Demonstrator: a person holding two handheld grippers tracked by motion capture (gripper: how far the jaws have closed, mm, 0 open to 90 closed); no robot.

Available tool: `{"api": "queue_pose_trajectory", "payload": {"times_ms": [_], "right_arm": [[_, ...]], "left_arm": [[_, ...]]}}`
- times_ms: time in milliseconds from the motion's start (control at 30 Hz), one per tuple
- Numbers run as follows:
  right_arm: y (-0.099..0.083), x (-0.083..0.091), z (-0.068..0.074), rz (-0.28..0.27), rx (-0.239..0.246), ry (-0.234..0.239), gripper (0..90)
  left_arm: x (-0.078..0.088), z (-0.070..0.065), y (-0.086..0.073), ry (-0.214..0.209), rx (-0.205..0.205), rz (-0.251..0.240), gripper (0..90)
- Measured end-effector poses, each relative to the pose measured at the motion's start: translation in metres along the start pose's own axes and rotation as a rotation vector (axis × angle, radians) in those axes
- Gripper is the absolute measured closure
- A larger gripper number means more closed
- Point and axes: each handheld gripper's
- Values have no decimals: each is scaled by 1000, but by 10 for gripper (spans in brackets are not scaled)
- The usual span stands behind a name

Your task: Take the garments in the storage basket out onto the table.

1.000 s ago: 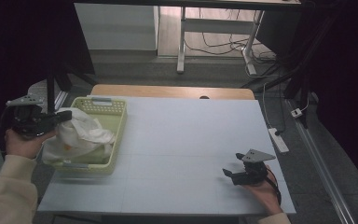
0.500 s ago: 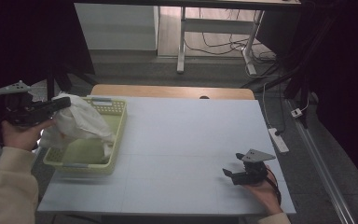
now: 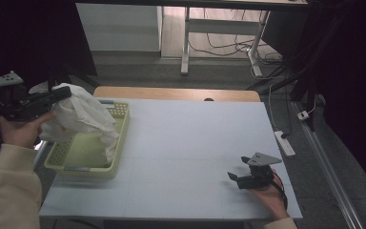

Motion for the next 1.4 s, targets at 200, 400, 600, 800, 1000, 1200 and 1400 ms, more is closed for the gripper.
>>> {"api": "queue_pose_trajectory", "payload": {"times_ms": [200, 400, 600, 800, 1000, 1200, 1400], "right_arm": [[0, 0, 0, 3, 3, 0, 156], [0, 0, 0, 3, 1, -4, 155], [0, 0, 0, 1, -2, -5, 156], [0, 0, -1, 1, 0, -8, 156], [0, 1, -1, 1, 1, -8, 156], [0, 1, -1, 3, 2, -10, 155], [0, 0, -1, 5, 2, -10, 155]], "left_arm": [[5, -7, 16, -26, -5, -46, 891], [3, -18, 30, -65, -10, -82, 891], [-2, -33, 45, -104, -27, -121, 891], [-9, -49, 57, -147, -43, -145, 891], [-17, -63, 66, -191, -56, -156, 892], [-22, -75, 76, -239, -67, -173, 892], [-26, -88, 83, -277, -72, -188, 892]]}}
Point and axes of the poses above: each handheld gripper's, and its own axes: x roughly backward along the jaws, y roughly out of its top, z roughly to its left, and after that the axes turned 4 degrees about -z, right-handed
